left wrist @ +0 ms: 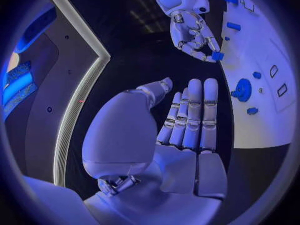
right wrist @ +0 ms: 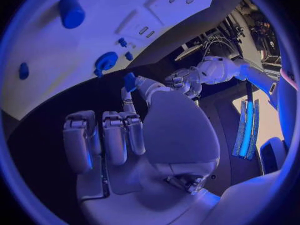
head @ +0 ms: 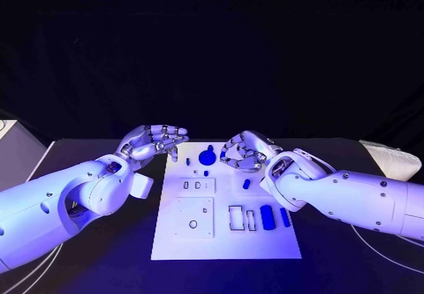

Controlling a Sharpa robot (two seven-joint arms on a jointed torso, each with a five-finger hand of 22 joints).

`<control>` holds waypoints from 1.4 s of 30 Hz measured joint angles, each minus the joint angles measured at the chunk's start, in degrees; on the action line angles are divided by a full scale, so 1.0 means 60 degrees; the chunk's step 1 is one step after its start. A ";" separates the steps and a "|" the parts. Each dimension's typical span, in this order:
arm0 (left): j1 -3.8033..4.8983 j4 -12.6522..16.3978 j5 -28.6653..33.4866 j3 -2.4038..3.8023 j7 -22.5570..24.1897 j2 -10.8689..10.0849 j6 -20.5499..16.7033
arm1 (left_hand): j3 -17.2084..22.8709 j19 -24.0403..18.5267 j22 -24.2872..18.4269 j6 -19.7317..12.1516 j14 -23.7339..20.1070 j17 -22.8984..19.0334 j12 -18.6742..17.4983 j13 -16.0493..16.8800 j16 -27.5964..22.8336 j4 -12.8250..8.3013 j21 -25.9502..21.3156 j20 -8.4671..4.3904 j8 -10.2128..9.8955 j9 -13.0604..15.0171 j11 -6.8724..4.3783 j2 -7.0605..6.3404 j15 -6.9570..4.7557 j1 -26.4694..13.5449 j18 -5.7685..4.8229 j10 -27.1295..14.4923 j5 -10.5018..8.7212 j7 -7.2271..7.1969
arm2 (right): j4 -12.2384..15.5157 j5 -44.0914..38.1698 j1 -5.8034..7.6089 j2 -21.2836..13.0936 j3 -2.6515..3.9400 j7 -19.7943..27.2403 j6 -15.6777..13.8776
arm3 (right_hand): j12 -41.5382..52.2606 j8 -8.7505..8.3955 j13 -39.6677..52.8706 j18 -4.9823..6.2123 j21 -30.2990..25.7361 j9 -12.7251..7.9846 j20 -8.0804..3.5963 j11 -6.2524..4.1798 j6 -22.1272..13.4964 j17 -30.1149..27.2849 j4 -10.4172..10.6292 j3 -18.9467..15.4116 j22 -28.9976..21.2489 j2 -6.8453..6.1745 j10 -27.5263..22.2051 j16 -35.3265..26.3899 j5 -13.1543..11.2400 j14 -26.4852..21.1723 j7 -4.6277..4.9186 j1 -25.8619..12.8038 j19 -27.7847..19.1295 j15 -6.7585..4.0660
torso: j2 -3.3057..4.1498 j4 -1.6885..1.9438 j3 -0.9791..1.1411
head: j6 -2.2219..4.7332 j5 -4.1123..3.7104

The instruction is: Assemble the parts on the task board

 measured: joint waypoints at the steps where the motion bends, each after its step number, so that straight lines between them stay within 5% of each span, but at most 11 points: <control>1: 0.0000 0.0000 0.0000 0.0000 0.0000 0.0003 0.0000 | 0.0000 0.0000 0.0000 0.0000 0.0000 0.0000 0.0000 0.0000 0.0000 0.0000 0.0000 0.0000 0.0000 0.0000 0.0000 0.0000 0.0000 0.0000 0.0000 0.0000 0.0000 0.0000 | 0.0000 -0.0048 -0.0002 0.0086 -0.0014 -0.0073 0.0007 | 0.0000 0.0000 0.0000 0.0000 0.0000 0.0059 0.0000 0.0000 0.0002 0.0000 0.0001 0.0001 0.0000 -0.0008 0.0000 0.0000 0.0000 0.0000 -0.0002 -0.0008 0.0000 0.0000 | 0.0002 0.0004 -0.0001 | -0.0010 0.0008; 19: -0.0001 -0.0017 -0.0002 0.0000 -0.0010 0.0042 0.0000 | 0.0000 0.0000 -0.0002 0.0000 0.0000 0.0000 0.0000 0.0000 0.0000 0.0000 0.0000 0.0000 0.0000 -0.0001 0.0000 0.0000 0.0000 0.0000 0.0000 0.0000 0.0000 0.0000 | 0.0092 -0.1112 -0.0320 0.1005 -0.0158 -0.1169 0.0341 | 0.0000 0.0001 0.0007 0.0000 0.0000 0.0107 0.0001 0.0001 0.0004 -0.0002 0.0000 0.0000 -0.0001 -0.0010 0.0000 0.0000 0.0083 0.0001 -0.0033 -0.0006 0.0000 0.0002 | 0.0020 -0.0006 0.0010 | -0.0185 0.0211; 42: -0.0043 -0.0047 -0.0003 0.0000 -0.0018 0.0055 0.0003 | 0.0000 -0.0032 -0.0003 0.0000 0.0000 -0.0007 0.0000 0.0000 0.0000 0.0000 -0.0001 0.0033 0.0000 -0.0001 -0.0001 0.0000 0.0000 0.0000 0.0000 0.0001 0.0000 0.0000 | -0.0017 -0.2322 -0.0701 0.1442 -0.0236 -0.2437 0.0793 | 0.0000 0.0045 0.0005 0.0000 0.0000 0.0115 0.0001 0.0001 0.0012 -0.0003 -0.0030 0.0029 0.0005 -0.0099 -0.0001 0.0000 0.0248 0.0002 -0.0045 -0.0094 0.0000 0.0004 | 0.0012 -0.0006 0.0017 | -0.0313 0.0223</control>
